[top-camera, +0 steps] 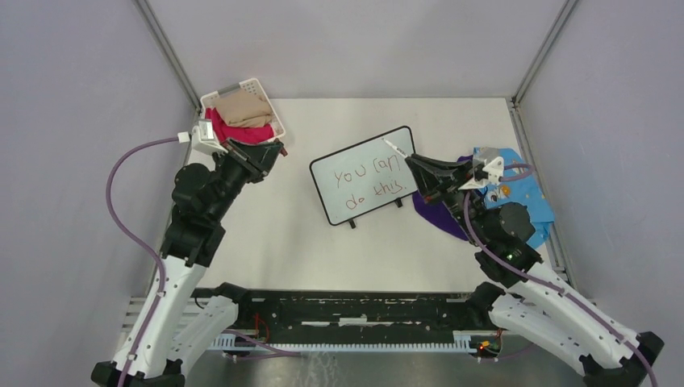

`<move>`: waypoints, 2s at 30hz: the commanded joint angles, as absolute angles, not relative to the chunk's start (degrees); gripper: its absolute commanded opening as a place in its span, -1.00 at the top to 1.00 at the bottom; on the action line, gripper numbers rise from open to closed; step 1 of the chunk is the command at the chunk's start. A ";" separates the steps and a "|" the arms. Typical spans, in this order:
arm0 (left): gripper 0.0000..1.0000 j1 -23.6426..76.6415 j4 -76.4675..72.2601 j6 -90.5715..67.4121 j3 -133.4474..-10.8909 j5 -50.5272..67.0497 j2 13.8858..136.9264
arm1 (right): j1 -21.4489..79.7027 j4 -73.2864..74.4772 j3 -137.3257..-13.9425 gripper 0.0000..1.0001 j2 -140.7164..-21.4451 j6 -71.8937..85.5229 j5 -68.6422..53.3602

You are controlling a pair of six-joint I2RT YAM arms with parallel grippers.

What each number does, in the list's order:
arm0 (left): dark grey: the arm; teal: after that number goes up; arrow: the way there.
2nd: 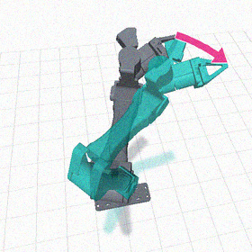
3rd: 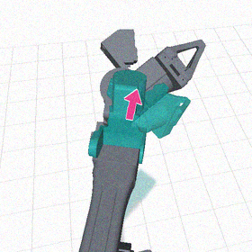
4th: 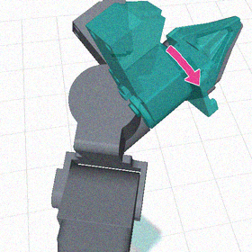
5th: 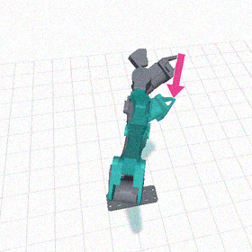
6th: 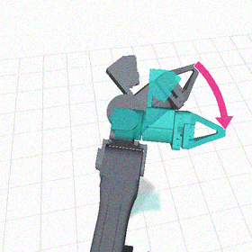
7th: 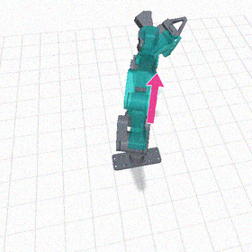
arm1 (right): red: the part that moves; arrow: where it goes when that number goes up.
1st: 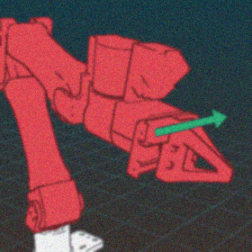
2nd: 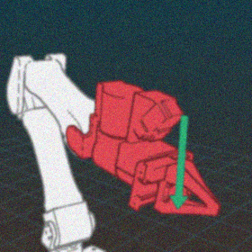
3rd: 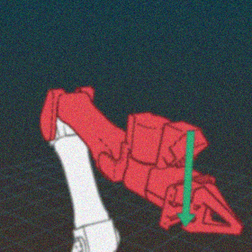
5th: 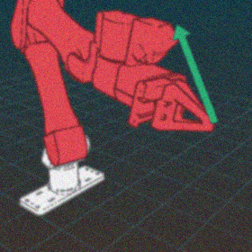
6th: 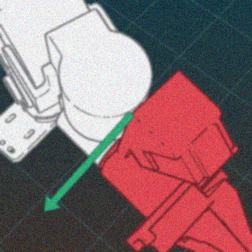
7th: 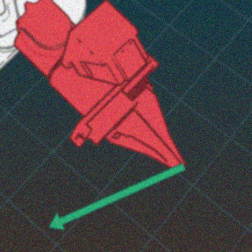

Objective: Write a sentence on the whiteboard
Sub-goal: Close the whiteboard marker at the center of the board.

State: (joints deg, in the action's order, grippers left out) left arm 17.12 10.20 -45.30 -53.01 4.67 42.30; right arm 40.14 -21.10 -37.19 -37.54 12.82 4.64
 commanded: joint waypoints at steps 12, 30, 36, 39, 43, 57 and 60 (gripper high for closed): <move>0.96 17.97 -32.70 -62.16 -48.27 20.59 46.59 | 81.84 -54.46 -33.41 1.00 -46.32 -28.81 38.40; 0.96 25.96 -40.51 -74.81 -51.40 14.23 51.49 | 89.38 -89.93 -34.53 1.00 -63.11 -46.66 38.36; 0.96 33.48 -37.07 -72.68 -48.55 4.28 48.27 | 89.40 -87.05 -31.03 1.00 -58.07 -40.22 37.69; 0.96 36.26 -35.69 -71.82 -48.84 2.83 48.42 | 89.34 -80.97 -29.49 1.00 -53.88 -37.74 37.20; 0.96 39.21 -35.66 -71.80 -49.55 2.36 49.78 | 89.40 -75.80 -27.63 1.00 -49.16 -37.65 37.70; 0.96 46.80 -34.82 -67.62 -54.27 -2.69 55.31 | 90.52 -75.52 -32.14 1.00 -50.92 -37.23 33.56; 0.96 46.93 -34.54 -67.54 -54.06 -2.98 55.12 | 90.67 -76.69 -32.99 1.00 -52.21 -37.46 33.15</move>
